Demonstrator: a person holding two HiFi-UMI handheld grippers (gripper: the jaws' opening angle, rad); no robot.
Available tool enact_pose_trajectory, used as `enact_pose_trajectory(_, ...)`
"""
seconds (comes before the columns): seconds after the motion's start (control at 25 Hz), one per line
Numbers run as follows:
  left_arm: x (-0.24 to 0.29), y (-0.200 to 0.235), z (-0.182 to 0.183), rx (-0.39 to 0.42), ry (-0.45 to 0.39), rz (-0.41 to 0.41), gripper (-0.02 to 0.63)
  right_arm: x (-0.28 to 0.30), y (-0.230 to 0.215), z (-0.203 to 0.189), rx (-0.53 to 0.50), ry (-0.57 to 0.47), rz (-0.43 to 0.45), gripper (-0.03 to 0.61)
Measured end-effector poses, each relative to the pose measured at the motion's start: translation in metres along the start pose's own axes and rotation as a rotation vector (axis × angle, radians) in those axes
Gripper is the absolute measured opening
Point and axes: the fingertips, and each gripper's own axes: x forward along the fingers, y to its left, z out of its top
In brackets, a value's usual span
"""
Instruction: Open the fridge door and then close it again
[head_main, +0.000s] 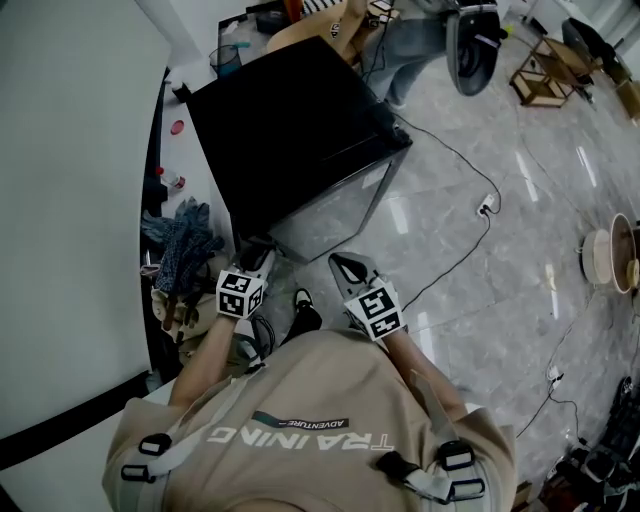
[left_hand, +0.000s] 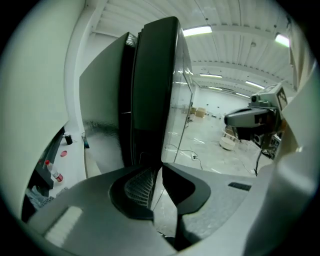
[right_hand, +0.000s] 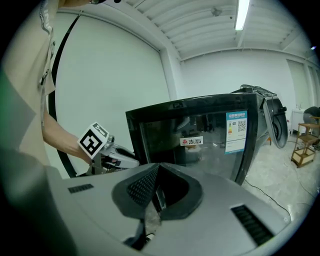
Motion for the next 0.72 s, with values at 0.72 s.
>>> enact_pose_trajectory(0.72, -0.016, -0.078, -0.027, -0.075, -0.01, 0.095, 0.048, -0.029, 0.004, -0.006, -0.025, -0.043, 0.082, -0.005)
